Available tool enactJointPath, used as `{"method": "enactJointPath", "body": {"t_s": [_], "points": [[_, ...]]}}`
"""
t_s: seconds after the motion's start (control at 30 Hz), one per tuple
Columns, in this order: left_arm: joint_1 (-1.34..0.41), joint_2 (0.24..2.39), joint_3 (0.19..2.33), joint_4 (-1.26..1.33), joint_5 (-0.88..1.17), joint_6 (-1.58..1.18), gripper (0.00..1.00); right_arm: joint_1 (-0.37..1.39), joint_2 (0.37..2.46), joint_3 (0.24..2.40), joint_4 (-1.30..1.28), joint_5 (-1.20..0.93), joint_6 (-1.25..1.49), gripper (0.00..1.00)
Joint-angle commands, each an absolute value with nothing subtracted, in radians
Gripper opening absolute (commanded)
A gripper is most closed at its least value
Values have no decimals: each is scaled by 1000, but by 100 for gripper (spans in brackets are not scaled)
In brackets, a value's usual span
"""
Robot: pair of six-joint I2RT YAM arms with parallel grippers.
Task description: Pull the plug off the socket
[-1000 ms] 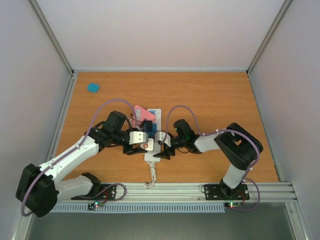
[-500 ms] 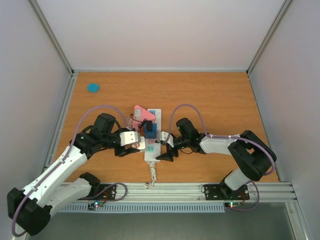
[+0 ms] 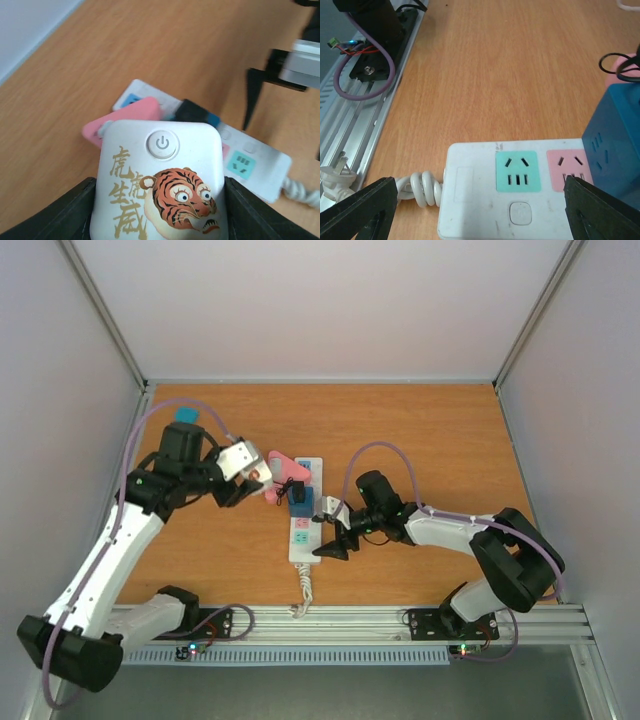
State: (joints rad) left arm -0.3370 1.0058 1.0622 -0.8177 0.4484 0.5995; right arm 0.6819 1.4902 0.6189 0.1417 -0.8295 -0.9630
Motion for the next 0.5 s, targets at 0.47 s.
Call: {"method": "enactJointPath", "body": {"t_s": [0.47], "points": [[-30,1600,1661,-979,345,383,30,580,1434,661,46,-842,-943,93]]}}
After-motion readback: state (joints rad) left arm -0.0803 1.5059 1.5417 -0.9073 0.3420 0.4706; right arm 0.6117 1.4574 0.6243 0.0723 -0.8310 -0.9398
